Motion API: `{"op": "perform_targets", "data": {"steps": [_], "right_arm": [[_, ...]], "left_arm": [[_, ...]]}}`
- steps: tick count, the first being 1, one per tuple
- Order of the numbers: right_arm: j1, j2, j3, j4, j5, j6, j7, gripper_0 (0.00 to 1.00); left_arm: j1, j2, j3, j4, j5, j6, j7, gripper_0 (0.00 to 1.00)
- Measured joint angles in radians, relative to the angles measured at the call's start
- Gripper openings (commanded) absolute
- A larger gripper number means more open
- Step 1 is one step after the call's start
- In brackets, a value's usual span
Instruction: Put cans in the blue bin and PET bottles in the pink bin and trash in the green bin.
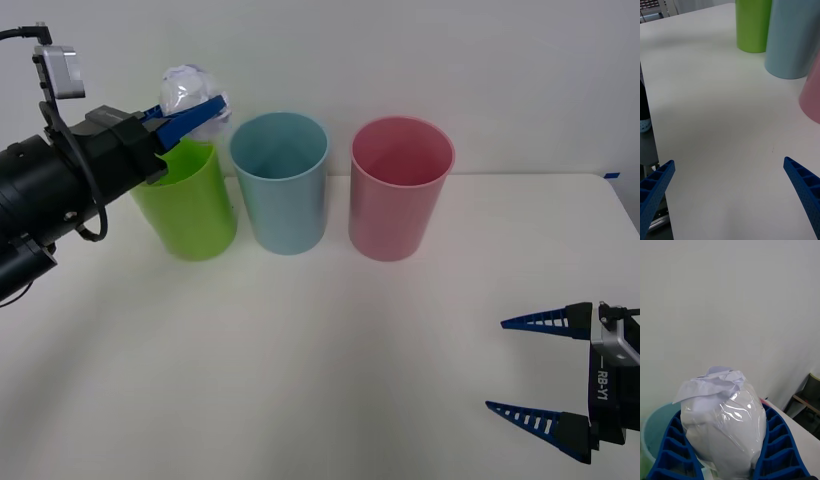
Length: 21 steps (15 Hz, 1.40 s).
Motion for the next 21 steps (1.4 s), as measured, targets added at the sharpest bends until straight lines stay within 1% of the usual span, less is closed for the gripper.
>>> {"op": "perform_targets", "data": {"steps": [6, 9, 11, 13, 14, 17, 19, 21], "right_arm": [[0.000, 0.000, 0.000, 0.000, 0.000, 0.000, 0.000, 1.00], [0.000, 0.000, 0.000, 0.000, 0.000, 0.000, 0.000, 1.00], [0.000, 0.000, 0.000, 0.000, 0.000, 0.000, 0.000, 1.00], [0.000, 0.000, 0.000, 0.000, 0.000, 0.000, 0.000, 1.00], [0.000, 0.000, 0.000, 0.000, 0.000, 0.000, 0.000, 1.00], [0.000, 0.000, 0.000, 0.000, 0.000, 0.000, 0.000, 1.00], [0.000, 0.000, 0.000, 0.000, 0.000, 0.000, 0.000, 1.00], [0.000, 0.000, 0.000, 0.000, 0.000, 0.000, 0.000, 1.00]], "left_arm": [[-0.025, 0.079, -0.001, 0.000, -0.001, 0.115, 0.016, 0.02], [-0.065, 0.086, -0.022, 0.014, -0.061, 0.164, 0.021, 0.01], [-0.131, 0.113, -0.091, 0.062, -0.067, 0.195, 0.026, 0.01], [-0.214, 0.175, -0.178, 0.124, -0.054, 0.224, 0.032, 0.01], [-0.244, 0.192, -0.209, 0.151, -0.048, 0.235, 0.037, 0.01], [-0.308, 0.204, -0.266, 0.230, -0.044, 0.241, 0.042, 0.02], [-0.349, 0.226, -0.326, 0.265, -0.033, 0.241, 0.061, 0.02], [-0.375, 0.259, -0.375, 0.275, -0.022, 0.232, 0.119, 0.01]]}}
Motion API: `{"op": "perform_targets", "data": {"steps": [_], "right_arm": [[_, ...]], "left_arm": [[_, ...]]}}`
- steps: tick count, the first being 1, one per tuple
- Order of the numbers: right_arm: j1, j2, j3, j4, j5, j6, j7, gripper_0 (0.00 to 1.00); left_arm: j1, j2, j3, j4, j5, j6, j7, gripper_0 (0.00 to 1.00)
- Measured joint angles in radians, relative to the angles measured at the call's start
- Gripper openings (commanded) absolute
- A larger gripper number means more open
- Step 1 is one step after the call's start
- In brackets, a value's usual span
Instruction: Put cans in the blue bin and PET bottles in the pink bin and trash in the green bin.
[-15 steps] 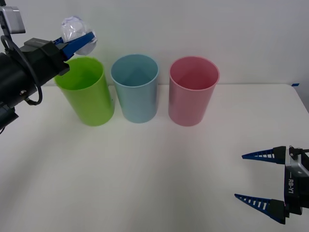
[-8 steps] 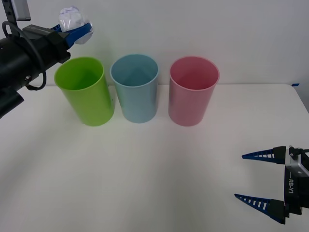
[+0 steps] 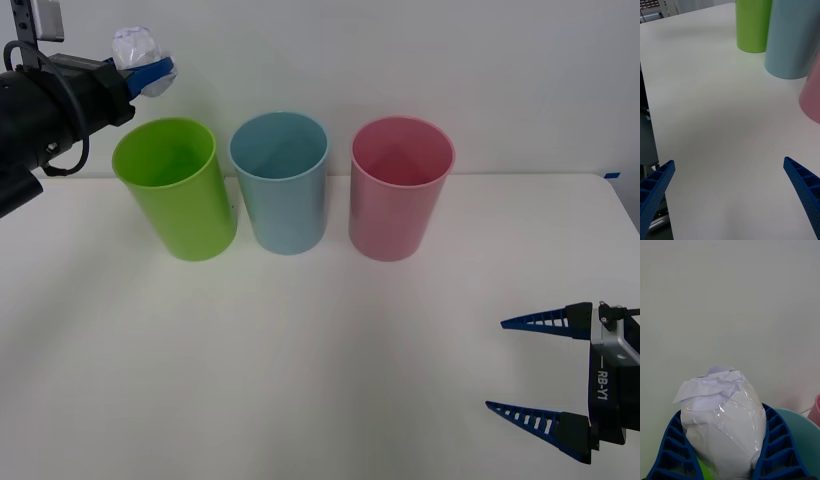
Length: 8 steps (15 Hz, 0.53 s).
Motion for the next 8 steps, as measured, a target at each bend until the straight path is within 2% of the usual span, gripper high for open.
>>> {"op": "perform_targets", "data": {"steps": [4, 8], "right_arm": [[0.000, 0.000, 0.000, 0.000, 0.000, 0.000, 0.000, 1.00], [0.000, 0.000, 0.000, 0.000, 0.000, 0.000, 0.000, 1.00]], "left_arm": [[-0.029, 0.029, -0.062, 0.009, 0.003, -0.020, 0.070, 0.01], [-0.153, 0.053, -0.236, 0.084, 0.027, -0.020, 0.105, 0.01]]}}
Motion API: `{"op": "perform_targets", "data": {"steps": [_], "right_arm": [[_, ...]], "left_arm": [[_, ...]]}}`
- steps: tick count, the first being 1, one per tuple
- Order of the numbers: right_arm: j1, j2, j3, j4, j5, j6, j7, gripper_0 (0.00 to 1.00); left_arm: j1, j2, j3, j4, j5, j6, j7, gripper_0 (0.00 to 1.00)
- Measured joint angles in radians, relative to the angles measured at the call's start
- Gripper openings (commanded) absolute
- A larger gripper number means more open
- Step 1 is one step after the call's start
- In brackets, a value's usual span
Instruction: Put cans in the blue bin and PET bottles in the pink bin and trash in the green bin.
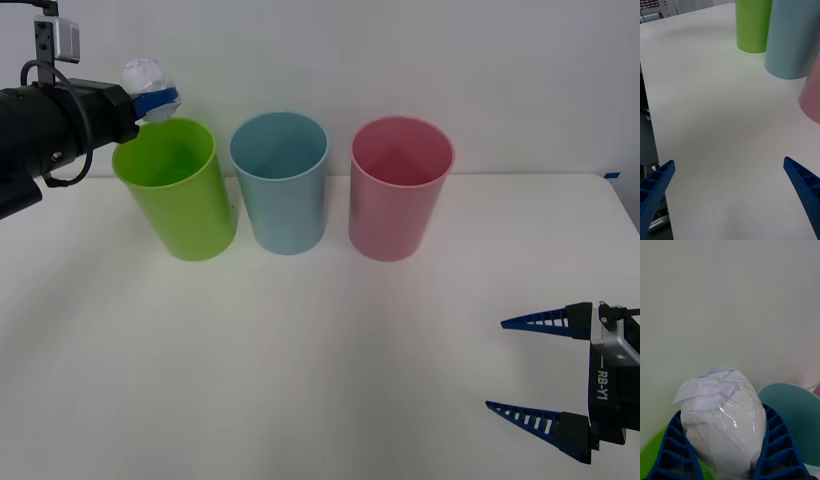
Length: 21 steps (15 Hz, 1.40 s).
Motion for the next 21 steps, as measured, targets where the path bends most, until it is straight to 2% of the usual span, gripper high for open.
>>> {"op": "perform_targets", "data": {"steps": [4, 7, 18, 19, 21], "right_arm": [[0.000, 0.000, 0.000, 0.000, 0.000, 0.000, 0.000, 1.00], [0.000, 0.000, 0.000, 0.000, 0.000, 0.000, 0.000, 1.00], [0.000, 0.000, 0.000, 0.000, 0.000, 0.000, 0.000, 1.00], [0.000, 0.000, 0.000, 0.000, 0.000, 0.000, 0.000, 1.00], [0.000, 0.000, 0.000, 0.000, 0.000, 0.000, 0.000, 1.00]], "left_arm": [[-0.053, 0.006, -0.099, 0.041, 0.014, 0.000, 0.027, 0.01], [-0.074, 0.013, -0.139, 0.055, 0.021, 0.000, 0.047, 0.01], [-0.082, 0.015, -0.150, 0.075, 0.021, -0.045, 0.088, 0.01], [-0.082, 0.015, -0.150, 0.077, 0.021, -0.045, 0.092, 0.08], [-0.082, 0.016, -0.150, 0.082, 0.021, -0.045, 0.094, 0.67]]}}
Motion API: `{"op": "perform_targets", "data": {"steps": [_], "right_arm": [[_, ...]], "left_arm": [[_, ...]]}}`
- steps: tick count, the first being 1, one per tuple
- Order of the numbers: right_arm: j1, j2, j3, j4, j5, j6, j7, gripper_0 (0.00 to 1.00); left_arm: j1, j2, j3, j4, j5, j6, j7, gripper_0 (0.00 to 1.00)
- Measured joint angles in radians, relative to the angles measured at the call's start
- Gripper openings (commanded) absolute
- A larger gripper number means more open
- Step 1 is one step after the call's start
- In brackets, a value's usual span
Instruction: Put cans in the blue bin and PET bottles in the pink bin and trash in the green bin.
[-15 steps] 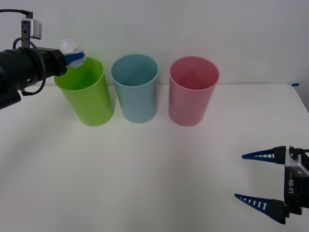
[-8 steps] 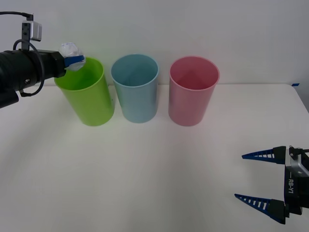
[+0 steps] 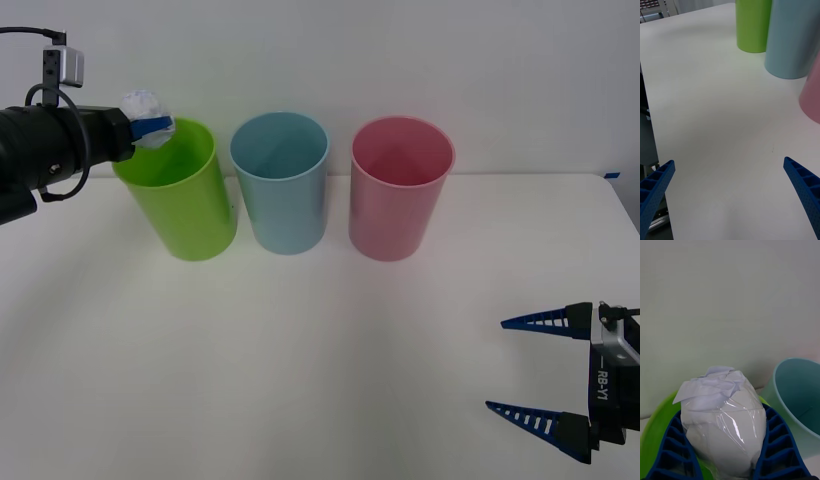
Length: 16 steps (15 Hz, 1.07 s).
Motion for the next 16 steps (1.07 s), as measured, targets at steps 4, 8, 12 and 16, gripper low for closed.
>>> {"op": "perform_targets", "data": {"steps": [4, 8, 12, 16], "right_arm": [[0.000, 0.000, 0.000, 0.000, 0.000, 0.000, 0.000, 1.00], [0.000, 0.000, 0.000, 0.000, 0.000, 0.000, 0.000, 1.00], [0.000, 0.000, 0.000, 0.000, 0.000, 0.000, 0.000, 1.00], [0.000, 0.000, 0.000, 0.000, 0.000, 0.000, 0.000, 1.00]], "left_arm": [[-0.001, 0.008, 0.000, 0.002, -0.004, 0.000, -0.001, 1.00], [-0.003, 0.012, 0.000, -0.002, -0.004, 0.000, 0.000, 1.00], [-0.011, 0.016, 0.000, -0.001, -0.002, 0.000, -0.008, 1.00], [-0.013, 0.016, 0.000, -0.001, 0.000, 0.001, -0.007, 1.00]]}}
